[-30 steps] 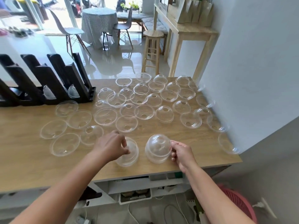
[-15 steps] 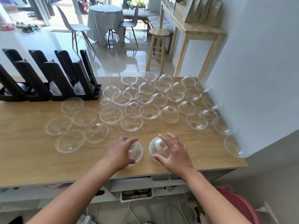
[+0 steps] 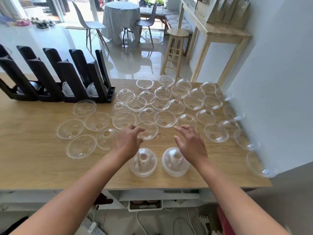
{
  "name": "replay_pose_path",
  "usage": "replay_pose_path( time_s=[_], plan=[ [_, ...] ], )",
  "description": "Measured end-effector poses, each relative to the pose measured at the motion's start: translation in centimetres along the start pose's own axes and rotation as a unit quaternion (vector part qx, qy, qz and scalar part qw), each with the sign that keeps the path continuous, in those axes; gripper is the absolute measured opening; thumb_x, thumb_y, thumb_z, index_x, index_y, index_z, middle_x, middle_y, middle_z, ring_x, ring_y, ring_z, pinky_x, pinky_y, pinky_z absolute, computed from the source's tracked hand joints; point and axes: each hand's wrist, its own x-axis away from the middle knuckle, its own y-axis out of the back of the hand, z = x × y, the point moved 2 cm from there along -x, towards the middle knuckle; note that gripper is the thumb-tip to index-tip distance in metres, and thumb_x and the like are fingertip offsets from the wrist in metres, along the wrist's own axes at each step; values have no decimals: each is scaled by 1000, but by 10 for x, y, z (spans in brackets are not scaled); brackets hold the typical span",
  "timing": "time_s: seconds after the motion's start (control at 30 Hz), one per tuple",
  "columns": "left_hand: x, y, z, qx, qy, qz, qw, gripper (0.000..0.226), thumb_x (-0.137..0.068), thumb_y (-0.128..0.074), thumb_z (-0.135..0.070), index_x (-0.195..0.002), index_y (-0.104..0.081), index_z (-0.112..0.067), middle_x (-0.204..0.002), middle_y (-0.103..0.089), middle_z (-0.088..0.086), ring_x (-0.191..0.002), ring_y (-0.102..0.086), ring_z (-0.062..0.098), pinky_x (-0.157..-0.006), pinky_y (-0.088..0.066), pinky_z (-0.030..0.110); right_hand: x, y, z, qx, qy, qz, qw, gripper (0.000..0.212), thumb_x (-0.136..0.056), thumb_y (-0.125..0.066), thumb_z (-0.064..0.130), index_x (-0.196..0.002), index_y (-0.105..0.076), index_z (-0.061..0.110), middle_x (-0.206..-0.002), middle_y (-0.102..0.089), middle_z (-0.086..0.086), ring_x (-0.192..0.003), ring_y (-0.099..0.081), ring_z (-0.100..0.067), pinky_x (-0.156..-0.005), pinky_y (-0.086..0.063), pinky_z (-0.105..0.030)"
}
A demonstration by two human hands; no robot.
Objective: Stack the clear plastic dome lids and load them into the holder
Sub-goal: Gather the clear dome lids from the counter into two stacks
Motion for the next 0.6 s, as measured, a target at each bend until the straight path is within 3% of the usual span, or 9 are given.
replay_pose_path(
  time_s=[0.1, 0.27, 0.37, 0.43, 0.53, 0.6],
  plan=[
    [-17, -1, 2, -50, -49, 38, 997, 34, -93, -61, -26, -126, -59, -33, -128, -56, -10, -102, -62, 19, -67, -48, 28, -47, -8, 3, 43, 37, 64, 996, 45, -92, -61, 27, -136, -51, 29, -140, -49, 2, -126, -48, -24, -100, -46, -43],
    [-27, -14, 6, -99, -111, 79, 986, 36, -90, -65, -29, -125, -61, -33, -123, -59, -10, -105, -61, 18, -64, -37, 25, -80, -29, -3, 170, 67, 147, 972, 41, -92, -60, 26, -132, -55, 24, -127, -59, -1, -113, -54, -29, -94, -45, -41],
    [-27, -17, 12, -84, -122, 54, 988, 20, -91, -63, -35, -111, -67, -33, -114, -62, -11, -97, -63, 14, -57, -29, 18, -80, -37, -3, 207, 97, 106, 968, 24, -93, -56, 23, -114, -66, 15, -109, -64, -5, -103, -56, -28, -87, -45, -37],
    [-28, -18, 15, -46, -122, 31, 991, 16, -91, -62, -38, -103, -70, -32, -108, -64, -12, -91, -64, 14, -51, -24, 16, -78, -36, -2, 171, 89, 67, 979, 18, -94, -54, 21, -104, -67, 12, -104, -64, -6, -101, -55, -28, -82, -45, -36],
    [-28, -14, 15, 46, -87, 12, 995, 15, -91, -62, -38, -99, -71, -30, -101, -65, -12, -85, -64, 13, -59, -38, 22, -76, -24, 3, 71, 34, 37, 996, 20, -96, -55, 25, -105, -66, 11, -108, -62, -7, -105, -55, -26, -82, -48, -39],
    [-26, -10, 16, 116, -46, -13, 992, 14, -91, -63, -36, -99, -72, -30, -98, -67, -15, -80, -64, 8, -64, -45, 24, -75, -11, 11, 7, 20, -17, 1000, 17, -95, -57, 22, -102, -68, 11, -103, -64, -7, -97, -59, -25, -81, -47, -36]
  ],
)
